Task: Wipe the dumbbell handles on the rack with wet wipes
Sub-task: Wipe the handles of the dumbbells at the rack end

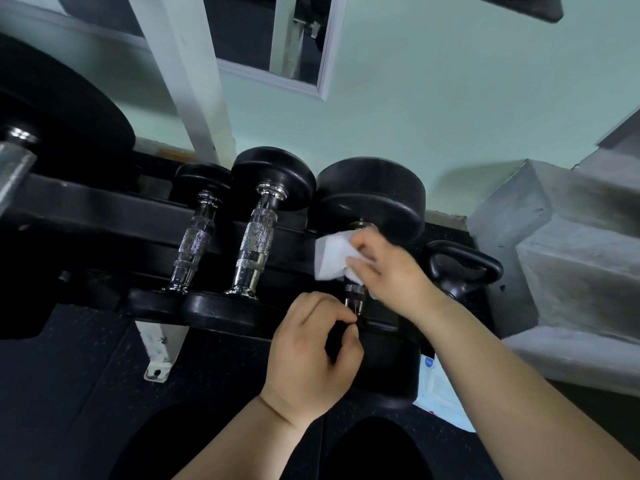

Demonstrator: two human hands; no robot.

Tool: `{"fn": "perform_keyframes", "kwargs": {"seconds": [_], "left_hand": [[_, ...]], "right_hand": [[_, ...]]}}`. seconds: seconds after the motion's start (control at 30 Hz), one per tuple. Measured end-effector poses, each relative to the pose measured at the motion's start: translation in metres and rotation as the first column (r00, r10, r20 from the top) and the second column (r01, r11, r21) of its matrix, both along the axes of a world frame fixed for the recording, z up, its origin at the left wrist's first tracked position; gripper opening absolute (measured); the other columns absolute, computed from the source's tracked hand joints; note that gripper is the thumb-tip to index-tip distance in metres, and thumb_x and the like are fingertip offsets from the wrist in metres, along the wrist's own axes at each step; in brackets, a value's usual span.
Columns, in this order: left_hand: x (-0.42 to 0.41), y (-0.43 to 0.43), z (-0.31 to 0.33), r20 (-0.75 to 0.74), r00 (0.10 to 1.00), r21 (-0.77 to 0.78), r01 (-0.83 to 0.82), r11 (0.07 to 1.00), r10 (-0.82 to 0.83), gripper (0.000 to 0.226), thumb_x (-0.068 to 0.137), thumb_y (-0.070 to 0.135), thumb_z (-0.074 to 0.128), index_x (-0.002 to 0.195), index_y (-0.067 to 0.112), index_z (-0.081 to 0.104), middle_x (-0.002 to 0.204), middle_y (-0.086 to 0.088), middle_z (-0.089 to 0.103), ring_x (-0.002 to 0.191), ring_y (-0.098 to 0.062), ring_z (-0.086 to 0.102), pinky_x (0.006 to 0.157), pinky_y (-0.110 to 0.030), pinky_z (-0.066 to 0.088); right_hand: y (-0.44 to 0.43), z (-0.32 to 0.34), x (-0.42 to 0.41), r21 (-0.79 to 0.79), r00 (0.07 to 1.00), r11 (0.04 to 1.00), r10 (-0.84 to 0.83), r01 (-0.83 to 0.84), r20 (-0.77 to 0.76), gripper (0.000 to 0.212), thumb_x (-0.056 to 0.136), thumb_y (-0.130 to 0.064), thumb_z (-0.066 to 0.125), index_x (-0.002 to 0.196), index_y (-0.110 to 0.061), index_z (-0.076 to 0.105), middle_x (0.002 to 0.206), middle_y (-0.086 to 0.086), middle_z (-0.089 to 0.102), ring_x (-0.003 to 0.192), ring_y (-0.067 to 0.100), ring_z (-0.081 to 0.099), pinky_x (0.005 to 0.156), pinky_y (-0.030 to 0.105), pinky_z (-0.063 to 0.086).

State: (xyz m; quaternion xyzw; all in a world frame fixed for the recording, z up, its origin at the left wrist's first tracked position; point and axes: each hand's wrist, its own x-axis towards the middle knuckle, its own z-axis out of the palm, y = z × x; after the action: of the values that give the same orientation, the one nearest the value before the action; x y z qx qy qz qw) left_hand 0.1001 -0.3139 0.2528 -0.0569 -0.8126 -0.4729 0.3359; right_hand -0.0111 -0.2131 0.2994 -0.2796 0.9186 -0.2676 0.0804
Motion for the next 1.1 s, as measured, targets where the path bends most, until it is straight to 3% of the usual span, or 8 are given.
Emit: {"fn": "perform_keyframes", "kwargs": {"seconds": [0.1,0.27,0.37,0.53,0.73,0.93,1.03,1.1], "left_hand": [[0.000,0.001,0.002,-0.019,0.999,0.025,-0.033,0.999,0.034,0.030,0.074,0.018,0.051,0.103,0.014,0.045,0.106,0.000,0.045,0.101,-0.013,0.047,0.096,-0.008,0.033],[0.004,0.004,0.010,0.075,0.995,-0.024,-0.058,0.998,0.060,0.060,0.075,0.026,0.052,0.130,0.014,0.032,0.134,-0.005,0.032,0.130,-0.007,0.027,0.111,-0.025,0.023],[0.001,0.005,0.016,0.208,0.975,-0.126,-0.047,0.991,0.072,0.047,0.077,0.031,0.053,0.120,0.013,0.048,0.108,0.002,0.058,0.102,-0.013,0.052,0.102,-0.044,0.038],[-0.015,-0.011,0.052,0.490,0.864,-0.028,-0.112,0.993,0.111,0.014,0.084,0.017,0.062,0.077,0.008,0.053,0.069,-0.002,0.055,0.074,-0.026,0.051,0.060,-0.022,0.028],[-0.068,-0.042,0.100,0.568,0.774,-0.046,-0.311,0.949,0.281,0.026,0.090,0.015,0.046,0.110,0.000,0.050,0.106,-0.016,0.057,0.103,-0.032,0.051,0.069,-0.025,0.030],[-0.081,-0.020,0.087,0.752,0.652,-0.010,-0.144,0.990,0.102,0.030,0.091,0.018,0.045,0.061,0.014,0.039,0.062,0.001,0.041,0.065,-0.022,0.042,0.061,-0.027,0.030],[-0.084,-0.008,0.061,0.844,0.511,0.239,-0.081,0.968,-0.165,0.017,0.088,0.019,0.054,0.089,0.003,0.060,0.074,-0.005,0.052,0.071,-0.020,0.049,0.055,-0.025,0.033],[-0.088,-0.005,0.048,0.834,0.439,0.425,-0.125,0.896,-0.335,0.041,0.083,0.039,0.059,0.109,0.006,0.061,0.091,-0.009,0.059,0.083,-0.024,0.054,0.067,-0.026,0.040]], "right_hand": [[0.011,0.009,0.008,-0.168,0.999,0.986,-0.020,0.013,-0.038,0.005,0.081,-0.011,0.065,0.085,-0.008,0.063,0.095,-0.004,0.060,0.103,0.016,0.052,0.086,0.009,0.032],[0.023,0.011,0.031,-0.213,0.987,0.976,0.003,-0.038,-0.161,0.017,0.066,-0.026,0.065,0.074,-0.013,0.072,0.083,-0.024,0.045,0.089,0.000,0.039,0.085,0.017,0.029],[0.025,0.011,0.044,-0.264,0.998,0.964,0.004,-0.022,-0.067,0.013,0.071,-0.017,0.069,0.080,-0.008,0.072,0.082,-0.024,0.047,0.088,0.000,0.043,0.082,0.009,0.032],[0.042,0.007,0.060,-0.413,0.984,0.895,-0.124,0.166,0.127,0.035,0.084,-0.006,0.061,0.102,-0.035,0.055,0.101,-0.020,0.050,0.093,-0.010,0.049,0.082,0.000,0.035],[0.032,-0.018,0.095,-0.386,0.972,0.893,-0.202,0.232,0.116,0.037,0.073,-0.053,0.045,0.106,-0.036,0.053,0.103,-0.024,0.052,0.097,-0.010,0.047,0.086,0.004,0.034],[0.027,-0.027,0.096,-0.406,0.946,0.887,-0.294,0.217,-0.136,0.043,0.079,-0.046,0.043,0.099,-0.017,0.068,0.093,-0.027,0.053,0.097,-0.009,0.042,0.081,0.014,0.034],[0.027,-0.029,0.096,-0.437,0.942,0.873,-0.303,0.215,-0.141,0.040,0.079,-0.045,0.045,0.094,-0.017,0.069,0.089,-0.034,0.049,0.093,-0.006,0.045,0.079,0.015,0.037],[0.027,-0.030,0.095,-0.447,0.941,0.870,-0.303,0.208,-0.152,0.036,0.079,-0.043,0.047,0.090,-0.017,0.069,0.085,-0.032,0.053,0.089,-0.004,0.047,0.077,0.017,0.038]]}}
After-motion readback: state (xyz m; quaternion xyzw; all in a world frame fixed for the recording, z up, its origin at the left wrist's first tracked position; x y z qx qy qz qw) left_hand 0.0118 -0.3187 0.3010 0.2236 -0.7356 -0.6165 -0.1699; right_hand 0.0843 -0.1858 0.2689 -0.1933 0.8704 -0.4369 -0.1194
